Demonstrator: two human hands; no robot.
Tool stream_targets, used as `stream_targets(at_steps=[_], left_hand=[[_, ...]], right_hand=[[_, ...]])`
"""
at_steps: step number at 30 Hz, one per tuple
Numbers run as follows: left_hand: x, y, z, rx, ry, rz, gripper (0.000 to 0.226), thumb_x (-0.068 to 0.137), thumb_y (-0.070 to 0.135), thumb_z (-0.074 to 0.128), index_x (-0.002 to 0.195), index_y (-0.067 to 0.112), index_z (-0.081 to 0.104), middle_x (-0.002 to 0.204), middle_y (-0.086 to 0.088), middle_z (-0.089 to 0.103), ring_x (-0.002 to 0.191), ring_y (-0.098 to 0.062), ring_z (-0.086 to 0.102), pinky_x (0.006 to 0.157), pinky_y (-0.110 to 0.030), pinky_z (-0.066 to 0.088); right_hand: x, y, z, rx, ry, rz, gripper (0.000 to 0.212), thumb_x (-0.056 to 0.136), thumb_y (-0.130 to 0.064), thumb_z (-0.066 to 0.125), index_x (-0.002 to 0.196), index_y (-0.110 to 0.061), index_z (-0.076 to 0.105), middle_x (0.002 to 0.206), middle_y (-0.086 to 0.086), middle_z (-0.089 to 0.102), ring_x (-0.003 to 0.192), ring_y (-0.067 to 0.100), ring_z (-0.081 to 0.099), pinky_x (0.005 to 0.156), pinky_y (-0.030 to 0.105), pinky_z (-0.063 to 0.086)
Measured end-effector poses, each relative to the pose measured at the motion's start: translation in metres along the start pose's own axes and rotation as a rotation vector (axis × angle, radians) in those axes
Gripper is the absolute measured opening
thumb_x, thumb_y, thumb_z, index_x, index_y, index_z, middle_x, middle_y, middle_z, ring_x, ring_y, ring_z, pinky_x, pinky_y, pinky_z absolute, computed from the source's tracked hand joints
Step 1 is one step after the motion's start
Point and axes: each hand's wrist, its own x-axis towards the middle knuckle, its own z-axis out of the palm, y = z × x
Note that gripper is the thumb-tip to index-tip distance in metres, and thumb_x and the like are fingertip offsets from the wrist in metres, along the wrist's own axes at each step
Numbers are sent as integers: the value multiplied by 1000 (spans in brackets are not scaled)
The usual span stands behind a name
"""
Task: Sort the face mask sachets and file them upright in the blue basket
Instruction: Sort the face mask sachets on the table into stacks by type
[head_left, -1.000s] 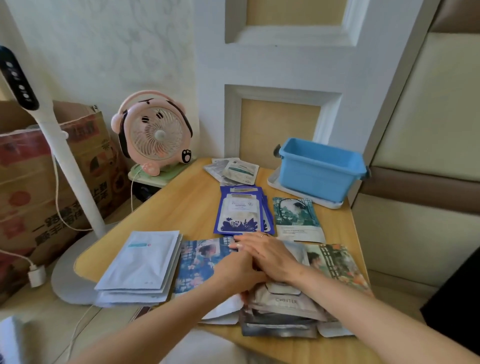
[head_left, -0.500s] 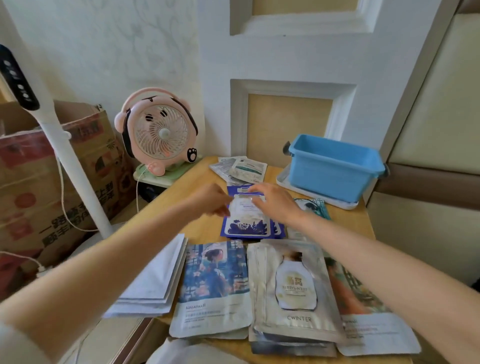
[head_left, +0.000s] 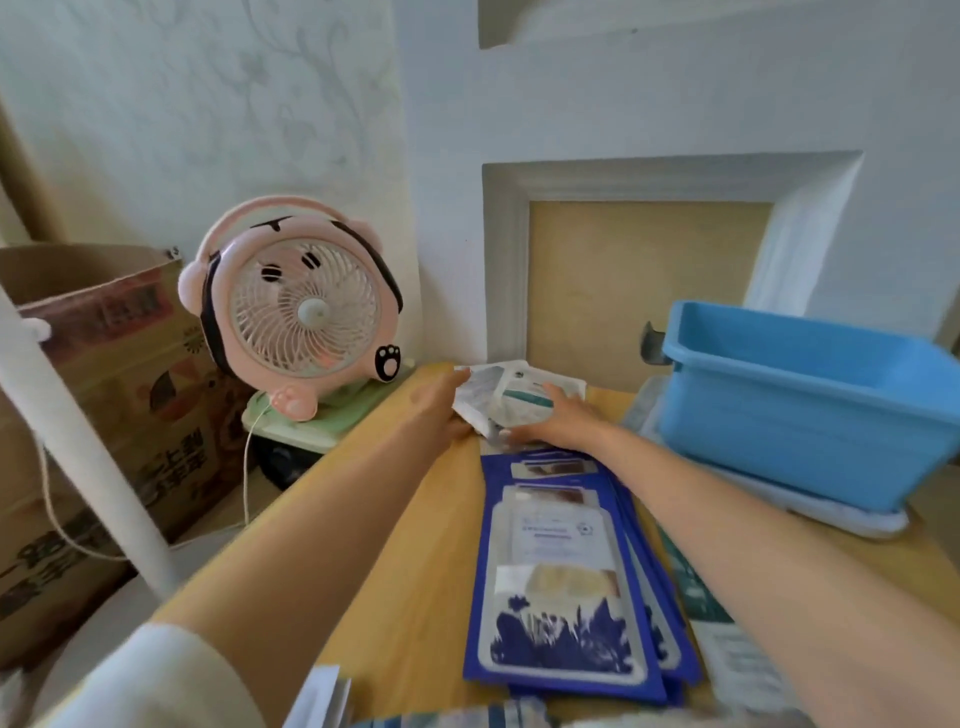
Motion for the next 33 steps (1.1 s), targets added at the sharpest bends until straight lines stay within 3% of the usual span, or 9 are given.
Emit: stream_targets(at_steps=[4, 6, 9, 14, 19, 25, 29, 31, 33], left_hand=[[28, 1, 5, 91, -34, -58, 31, 82, 32, 65, 103, 11, 57, 98, -11, 61, 83, -26, 63, 66, -34, 55], [33, 1, 9, 172, -62, -105, 33, 81, 38, 67, 93, 8, 59, 93, -12, 61, 86, -25, 62, 81, -36, 54], [34, 4, 13, 263, -10, -121, 23, 86, 24, 65, 97, 6, 57, 83, -9, 58, 82, -22, 60, 81, -32, 52], [26, 4, -10, 306, 101, -122, 42, 93, 10, 54, 131, -3, 44, 128, -19, 55, 119, -31, 53, 98, -37, 45], [-7, 13, -77, 401, 265, -33, 50, 89, 0, 58, 134, -2, 36, 134, -21, 48, 125, -34, 47, 97, -43, 44], [-78, 22, -146, 652, 330, -176, 41, 87, 0, 61, 123, -4, 44, 99, -18, 60, 86, -28, 62, 83, -42, 53], [-129, 14, -152, 821, 238, -237, 42, 83, 10, 69, 119, -1, 48, 91, -12, 57, 77, -22, 59, 67, -31, 53], [-148, 10, -143, 906, 275, -235, 47, 88, 18, 64, 125, 2, 42, 91, -9, 54, 75, -21, 56, 54, -30, 53], [-163, 7, -135, 915, 360, -175, 55, 97, 22, 46, 143, 4, 22, 127, -16, 48, 110, -32, 54, 82, -37, 54]], right_hand=[[22, -8, 4, -139, -38, -187, 110, 64, -72, 65, 149, -23, 16, 155, 3, 25, 140, 25, 27, 112, 39, 28], [23, -13, 4, -115, -73, -221, 107, 67, -70, 64, 150, -27, 12, 155, 2, 23, 139, 25, 28, 110, 40, 29], [18, -18, 2, -35, -114, -251, 107, 68, -67, 66, 150, -32, 8, 156, -1, 21, 139, 24, 28, 110, 42, 29], [1, -33, 10, -79, -125, -358, 95, 78, -57, 64, 151, -25, 13, 158, 0, 16, 143, 21, 20, 114, 38, 23], [-34, -93, 34, -277, -171, -518, 77, 88, -55, 52, 150, -27, 18, 158, 3, 13, 145, 19, 13, 114, 31, 17], [-96, -150, 69, -551, -144, -743, 49, 98, -38, 28, 145, -23, 30, 149, 14, 35, 132, 33, 37, 104, 39, 33], [-150, -139, 72, -580, -141, -789, 41, 97, -31, 31, 131, -16, 48, 132, 19, 52, 116, 36, 50, 92, 39, 43], [-171, -132, 53, -504, -224, -714, 35, 98, -32, 32, 105, -10, 58, 111, 14, 61, 98, 29, 55, 77, 33, 42], [-187, -124, 25, -328, -238, -642, 33, 99, -28, 34, 91, -7, 57, 94, 12, 61, 85, 27, 54, 70, 34, 40]])
